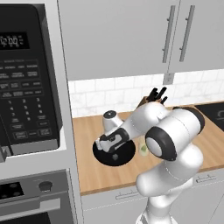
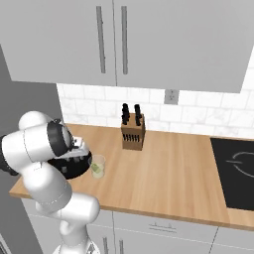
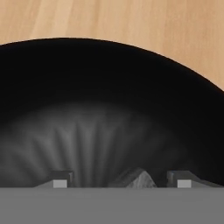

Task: Grab a lemon wedge from the fridge and one ice cube from the ice bowl, and put them in the glass of lemonade.

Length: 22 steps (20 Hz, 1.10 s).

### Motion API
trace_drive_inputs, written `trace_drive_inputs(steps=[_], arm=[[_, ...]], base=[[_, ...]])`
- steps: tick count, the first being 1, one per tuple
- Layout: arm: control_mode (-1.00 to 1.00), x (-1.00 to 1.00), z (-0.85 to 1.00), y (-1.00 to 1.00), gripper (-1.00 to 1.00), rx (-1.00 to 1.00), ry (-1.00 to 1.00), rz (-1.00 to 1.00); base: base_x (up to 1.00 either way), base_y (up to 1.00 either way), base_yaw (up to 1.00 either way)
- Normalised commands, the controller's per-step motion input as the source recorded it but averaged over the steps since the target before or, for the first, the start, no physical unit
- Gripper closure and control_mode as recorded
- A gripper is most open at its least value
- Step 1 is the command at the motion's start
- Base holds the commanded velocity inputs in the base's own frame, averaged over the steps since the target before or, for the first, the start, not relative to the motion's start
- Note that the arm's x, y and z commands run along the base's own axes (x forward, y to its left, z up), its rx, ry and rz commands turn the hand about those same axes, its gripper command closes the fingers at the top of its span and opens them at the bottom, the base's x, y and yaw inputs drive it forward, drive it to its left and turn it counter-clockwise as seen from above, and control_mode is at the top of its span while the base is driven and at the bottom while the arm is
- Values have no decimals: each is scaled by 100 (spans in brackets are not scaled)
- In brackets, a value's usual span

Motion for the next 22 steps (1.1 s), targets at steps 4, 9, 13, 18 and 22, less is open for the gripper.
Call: trace_drive_inputs(steps=[4,9,13,18,22], arm=[[-100,-5,-11,-15,-100,0,-2,1],[-100,-4,-1,-14,-100,0,-2,1],[-100,0,-25,0,100,0,4,0],[-100,-8,-19,-7,100,0,2,0],[-100,-9,-2,-9,100,0,0,0]], base=[[0,0,0],[0,0,0],[0,0,0],[0,0,0],[0,0,0]])
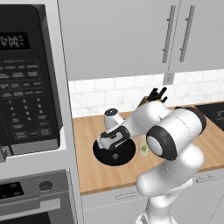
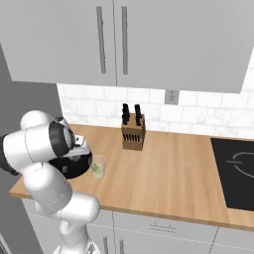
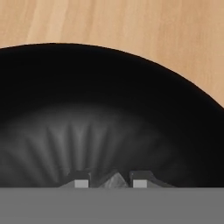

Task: Grab a lemon wedge from the fridge and one ice cube from the ice bowl, and put them in the glass of lemonade.

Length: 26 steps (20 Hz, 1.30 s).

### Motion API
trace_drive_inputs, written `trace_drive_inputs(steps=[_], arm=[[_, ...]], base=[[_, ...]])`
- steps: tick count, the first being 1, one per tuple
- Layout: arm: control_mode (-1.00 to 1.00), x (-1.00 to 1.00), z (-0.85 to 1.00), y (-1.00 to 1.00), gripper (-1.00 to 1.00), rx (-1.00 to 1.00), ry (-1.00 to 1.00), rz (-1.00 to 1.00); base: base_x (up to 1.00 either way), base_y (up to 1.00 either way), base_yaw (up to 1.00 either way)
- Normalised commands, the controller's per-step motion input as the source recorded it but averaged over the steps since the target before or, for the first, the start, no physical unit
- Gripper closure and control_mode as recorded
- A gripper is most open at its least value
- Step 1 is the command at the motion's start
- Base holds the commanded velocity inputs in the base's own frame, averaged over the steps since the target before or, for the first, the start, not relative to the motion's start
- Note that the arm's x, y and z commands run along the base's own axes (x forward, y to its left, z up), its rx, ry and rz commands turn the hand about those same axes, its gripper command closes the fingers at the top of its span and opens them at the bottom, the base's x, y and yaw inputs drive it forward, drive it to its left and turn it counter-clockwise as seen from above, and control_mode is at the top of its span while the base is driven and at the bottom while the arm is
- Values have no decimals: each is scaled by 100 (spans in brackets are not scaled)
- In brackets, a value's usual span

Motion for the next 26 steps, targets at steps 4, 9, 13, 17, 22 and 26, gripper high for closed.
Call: trace_drive_inputs(steps=[4,9,13,17,22,26], arm=[[-100,-36,0,-19,100,0,-1,0],[-100,-44,74,-29,100,1,-24,-6],[-100,-42,90,-62,100,2,-13,-18],[-100,-27,38,-96,100,5,-1,-23],[-100,0,16,-81,100,7,-2,-17],[-100,9,2,-3,100,0,0,0]], base=[[0,0,0],[0,0,0],[0,0,0],[0,0,0],[0,0,0],[0,0,0]])
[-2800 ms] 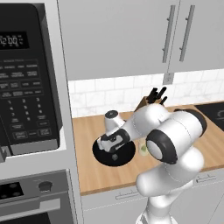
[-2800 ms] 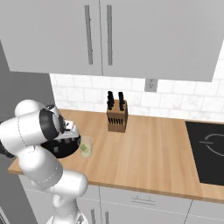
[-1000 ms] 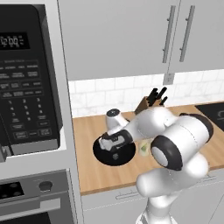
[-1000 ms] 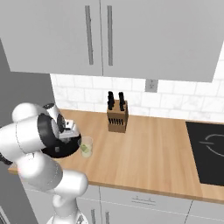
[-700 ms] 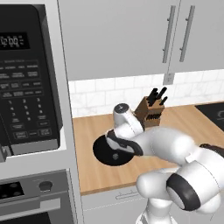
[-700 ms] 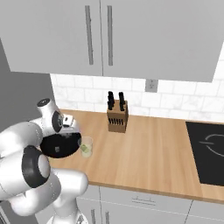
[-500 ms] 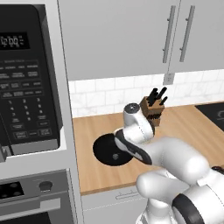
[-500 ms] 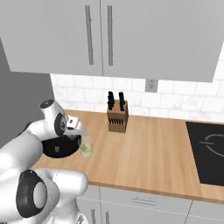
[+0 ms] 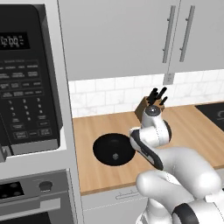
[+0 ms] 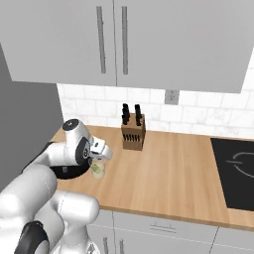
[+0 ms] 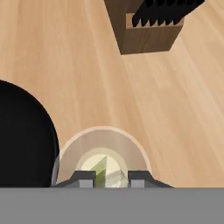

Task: Grab a lemon wedge from the fridge and one ice cube from the ice bowl, and put them in the glass of lemonade.

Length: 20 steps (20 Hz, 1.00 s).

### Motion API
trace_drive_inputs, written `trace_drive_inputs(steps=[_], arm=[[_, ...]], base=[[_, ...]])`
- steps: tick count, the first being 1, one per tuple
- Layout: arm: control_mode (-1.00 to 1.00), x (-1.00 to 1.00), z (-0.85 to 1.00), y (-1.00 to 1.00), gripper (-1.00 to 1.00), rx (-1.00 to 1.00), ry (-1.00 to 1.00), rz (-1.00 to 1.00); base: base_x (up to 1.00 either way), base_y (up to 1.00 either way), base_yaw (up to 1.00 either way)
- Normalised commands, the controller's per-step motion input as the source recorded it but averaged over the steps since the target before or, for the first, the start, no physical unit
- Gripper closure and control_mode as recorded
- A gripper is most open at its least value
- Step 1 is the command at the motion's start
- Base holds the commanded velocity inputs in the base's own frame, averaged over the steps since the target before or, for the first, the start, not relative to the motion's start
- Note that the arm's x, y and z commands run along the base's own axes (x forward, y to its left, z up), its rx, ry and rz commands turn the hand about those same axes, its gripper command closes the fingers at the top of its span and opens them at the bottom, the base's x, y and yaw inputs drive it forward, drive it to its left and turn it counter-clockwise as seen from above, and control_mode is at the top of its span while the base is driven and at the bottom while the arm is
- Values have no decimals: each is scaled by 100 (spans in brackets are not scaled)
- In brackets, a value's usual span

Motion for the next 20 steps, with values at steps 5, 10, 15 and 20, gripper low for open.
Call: trace_drive_inputs(steps=[5,10,15,20], arm=[[-100,33,0,0,100,0,0,0],[-100,27,0,0,100,0,0,0],[-100,4,2,0,-100,0,0,0],[-100,0,29,0,-100,0,-4,0]], base=[[0,0,0],[0,0,0],[0,0,0],[0,0,0]])
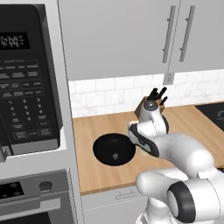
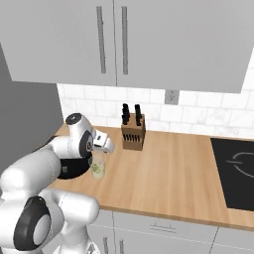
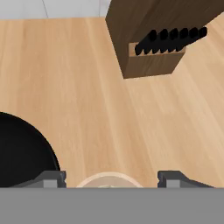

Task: Grab a lemon wedge from the fridge and one ice cube from the ice bowl, and put them in the glass of lemonade.

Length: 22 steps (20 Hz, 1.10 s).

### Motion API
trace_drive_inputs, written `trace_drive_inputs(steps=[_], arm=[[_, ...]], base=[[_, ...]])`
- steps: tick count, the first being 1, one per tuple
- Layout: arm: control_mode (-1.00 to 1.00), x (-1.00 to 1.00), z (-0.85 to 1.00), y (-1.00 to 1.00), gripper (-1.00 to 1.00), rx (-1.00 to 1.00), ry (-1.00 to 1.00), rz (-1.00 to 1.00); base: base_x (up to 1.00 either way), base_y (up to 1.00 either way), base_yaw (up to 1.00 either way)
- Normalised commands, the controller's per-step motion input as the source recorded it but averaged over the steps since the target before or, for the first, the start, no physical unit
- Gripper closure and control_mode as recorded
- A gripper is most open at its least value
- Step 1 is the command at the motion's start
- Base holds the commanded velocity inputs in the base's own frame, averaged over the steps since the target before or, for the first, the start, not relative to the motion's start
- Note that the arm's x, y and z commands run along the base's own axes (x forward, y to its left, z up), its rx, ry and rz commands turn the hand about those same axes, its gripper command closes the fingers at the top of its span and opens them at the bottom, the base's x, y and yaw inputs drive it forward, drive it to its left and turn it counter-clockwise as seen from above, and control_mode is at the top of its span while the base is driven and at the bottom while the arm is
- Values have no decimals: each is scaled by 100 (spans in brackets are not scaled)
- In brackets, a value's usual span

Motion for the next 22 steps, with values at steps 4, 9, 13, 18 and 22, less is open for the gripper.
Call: trace_drive_inputs(steps=[4,9,13,18,22], arm=[[-100,-24,70,0,-100,0,-22,0],[-100,-73,100,0,-100,0,-51,0],[-100,-98,99,-59,-100,21,-63,0],[-100,-96,84,-100,-100,35,-52,0],[-100,-83,96,-100,-100,29,-44,0]], base=[[0,0,0],[0,0,0],[0,0,0],[0,0,0],[0,0,0]])
